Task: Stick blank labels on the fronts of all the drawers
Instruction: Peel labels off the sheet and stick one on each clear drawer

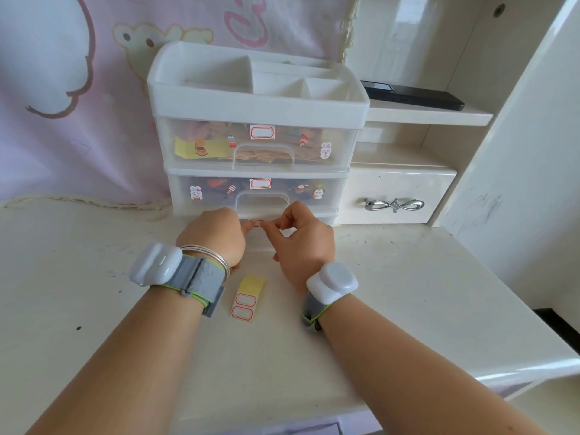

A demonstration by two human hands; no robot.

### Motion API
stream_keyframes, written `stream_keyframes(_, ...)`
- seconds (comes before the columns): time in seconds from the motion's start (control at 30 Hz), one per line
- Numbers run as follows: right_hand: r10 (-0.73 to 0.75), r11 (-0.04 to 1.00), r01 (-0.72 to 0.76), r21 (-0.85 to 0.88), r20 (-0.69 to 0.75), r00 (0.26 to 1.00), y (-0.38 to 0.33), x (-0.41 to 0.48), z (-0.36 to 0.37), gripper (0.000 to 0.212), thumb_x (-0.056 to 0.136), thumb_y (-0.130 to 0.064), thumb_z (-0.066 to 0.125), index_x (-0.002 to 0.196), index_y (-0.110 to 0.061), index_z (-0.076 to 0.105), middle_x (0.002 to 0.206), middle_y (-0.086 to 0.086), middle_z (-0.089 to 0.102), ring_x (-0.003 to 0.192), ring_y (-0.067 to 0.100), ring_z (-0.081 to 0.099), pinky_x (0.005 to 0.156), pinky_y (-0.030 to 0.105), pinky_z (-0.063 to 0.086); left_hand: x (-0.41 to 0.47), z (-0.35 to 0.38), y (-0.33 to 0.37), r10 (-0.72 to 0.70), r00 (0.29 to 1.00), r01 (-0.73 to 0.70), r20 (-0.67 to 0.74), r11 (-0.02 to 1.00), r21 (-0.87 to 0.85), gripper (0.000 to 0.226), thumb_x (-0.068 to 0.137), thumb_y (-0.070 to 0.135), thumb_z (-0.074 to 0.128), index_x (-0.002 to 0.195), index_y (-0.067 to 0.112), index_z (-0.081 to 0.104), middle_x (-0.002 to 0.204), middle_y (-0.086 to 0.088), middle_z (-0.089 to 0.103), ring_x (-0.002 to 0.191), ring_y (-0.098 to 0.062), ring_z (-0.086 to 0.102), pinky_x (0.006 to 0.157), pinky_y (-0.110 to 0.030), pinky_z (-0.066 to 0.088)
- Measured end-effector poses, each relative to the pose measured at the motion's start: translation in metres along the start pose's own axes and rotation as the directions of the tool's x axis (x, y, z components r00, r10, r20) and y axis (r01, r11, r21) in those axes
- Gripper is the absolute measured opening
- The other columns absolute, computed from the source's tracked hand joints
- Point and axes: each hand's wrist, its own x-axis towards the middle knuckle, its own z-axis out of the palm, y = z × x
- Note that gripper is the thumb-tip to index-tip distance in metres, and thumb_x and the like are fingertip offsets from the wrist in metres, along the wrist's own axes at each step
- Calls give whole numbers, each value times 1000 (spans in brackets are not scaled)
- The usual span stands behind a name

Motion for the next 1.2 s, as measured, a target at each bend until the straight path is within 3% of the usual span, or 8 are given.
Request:
stream_keyframes(0.17, 39, 990, -40, -137, -9, 999, -2, 3, -4, 42, 81, -52, 62, 64, -21, 37, 64, -1, 59, 63, 25, 55, 62, 37, 49, 3, 1, -4, 38, 999, -36, -38, 998, 52, 53, 93, 48, 42, 62, 7, 54, 63, -15, 70, 65, -33, 68, 76, -45, 57)
stream_keyframes(0.33, 131, 981, -127, -150, 13, 991, 5, 7, -4, 49, 75, -62, 59, 58, -21, 38, 65, 4, 68, 63, 28, 65, 67, 40, 55, 3, -2, -6, 56, 998, -55, -6, 996, 67, 54, 95, 45, 40, 63, 5, 57, 54, -10, 69, 55, -28, 67, 77, -42, 56)
stream_keyframes(0.53, 169, 971, -126, -205, 209, 963, 3, 8, -3, 60, 75, -73, 49, 60, -15, 58, 58, 2, 70, 63, 20, 67, 70, 36, 56, 9, -13, -21, 36, 994, -2, -107, 953, 303, 45, 90, 40, 51, 54, 16, 42, 79, -15, 69, 73, -34, 66, 78, -43, 55)
stream_keyframes(0.83, 257, 965, -260, -16, 231, 939, 4, 12, -3, 63, 70, -68, 61, 58, -7, 65, 56, 4, 70, 44, 13, 61, 71, 31, 57, 7, -11, -17, 26, 993, 14, -118, 945, 326, 44, 90, 33, 54, 51, 18, 40, 80, -13, 68, 69, -31, 61, 71, -35, 50)
stream_keyframes(1.03, 252, 942, -304, 141, 300, 920, 6, 14, -4, 48, 77, -56, 65, 54, -13, 65, 46, -2, 64, 37, 11, 53, 57, 23, 52, 5, -13, -18, -7, 996, 25, -83, 977, 213, 43, 87, 38, 58, 52, 17, 44, 78, -16, 69, 74, -35, 67, 76, -43, 56)
stream_keyframes(1.2, 227, 965, -254, 65, 277, 934, 7, 12, -2, 53, 81, -58, 56, 57, -12, 65, 51, 1, 68, 40, 12, 56, 65, 27, 57, 4, -13, -17, -11, 996, 29, -87, 977, 212, 45, 87, 39, 57, 50, 18, 43, 76, -15, 69, 72, -34, 66, 76, -42, 56)
